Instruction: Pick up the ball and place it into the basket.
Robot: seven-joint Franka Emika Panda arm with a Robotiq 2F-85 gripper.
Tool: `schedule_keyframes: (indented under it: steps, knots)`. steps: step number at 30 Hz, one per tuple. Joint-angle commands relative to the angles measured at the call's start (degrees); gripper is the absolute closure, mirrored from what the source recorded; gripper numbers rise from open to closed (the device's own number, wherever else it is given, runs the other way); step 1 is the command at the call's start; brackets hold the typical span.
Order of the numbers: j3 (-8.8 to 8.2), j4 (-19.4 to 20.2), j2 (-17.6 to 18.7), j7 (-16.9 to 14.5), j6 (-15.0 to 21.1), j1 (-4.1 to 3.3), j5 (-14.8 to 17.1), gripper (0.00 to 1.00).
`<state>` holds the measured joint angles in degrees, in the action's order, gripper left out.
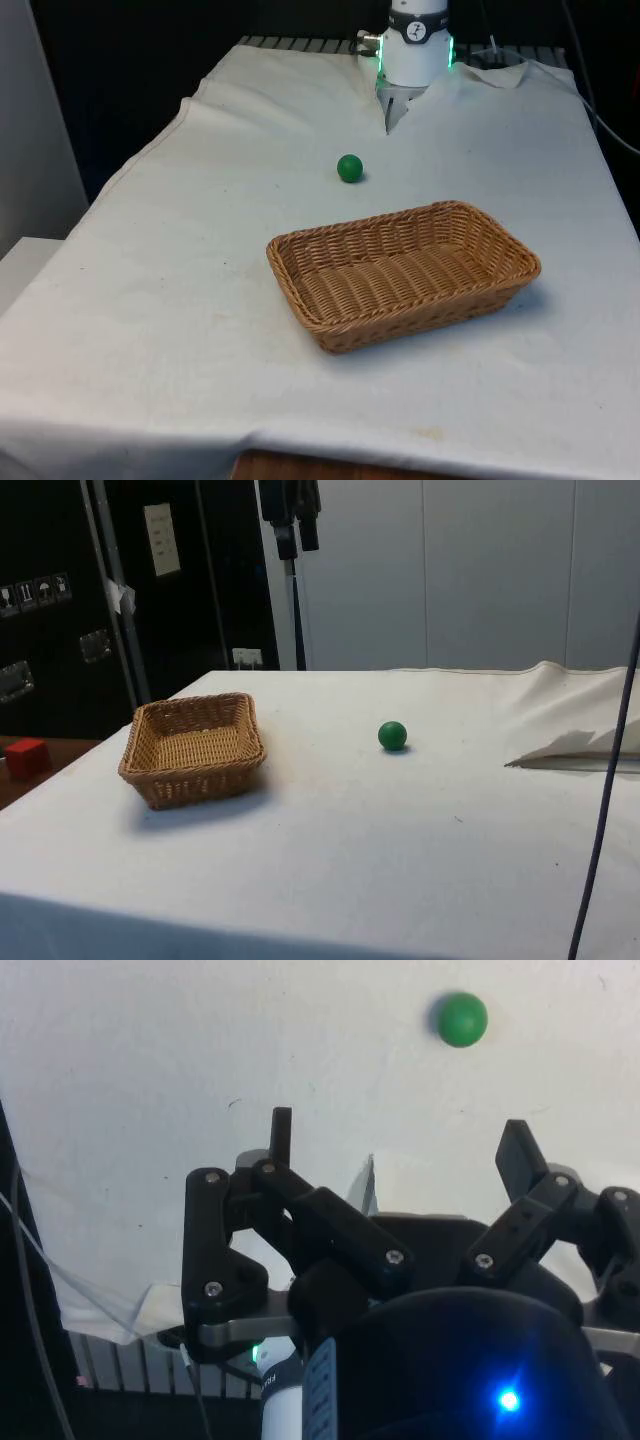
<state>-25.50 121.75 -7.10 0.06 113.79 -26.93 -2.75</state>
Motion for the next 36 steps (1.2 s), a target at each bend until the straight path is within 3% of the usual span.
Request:
schedule_keyframes:
  steps: [1, 10, 11, 19, 20, 28, 29, 31, 36]
  knots:
    - [0.00, 0.23, -0.23, 0.00, 0.06, 0.00, 0.00, 0.00]
    - [-0.69, 4.30, -3.21, -0.63, 2.64, 0.34, -0.40, 0.00]
    - [-0.69, 3.67, -2.58, -0.63, 1.72, 0.23, -0.06, 0.00]
    - [-1.78, 9.11, -5.79, -1.72, 6.47, 0.74, -0.52, 0.00]
    - [-1.83, 8.71, -5.39, -1.78, 5.73, 0.57, -0.11, 0.00]
    - [-2.64, 13.58, -6.99, -2.46, 11.34, 1.09, -0.97, 0.00]
    - [-2.64, 12.89, -6.59, -2.52, 10.31, 0.92, -0.46, 0.00]
    - [-2.81, 14.84, -6.88, -2.64, 13.12, 1.20, -1.09, 0.00]
    - [-3.09, 16.84, -6.53, -2.75, 16.10, 1.38, -1.43, 0.00]
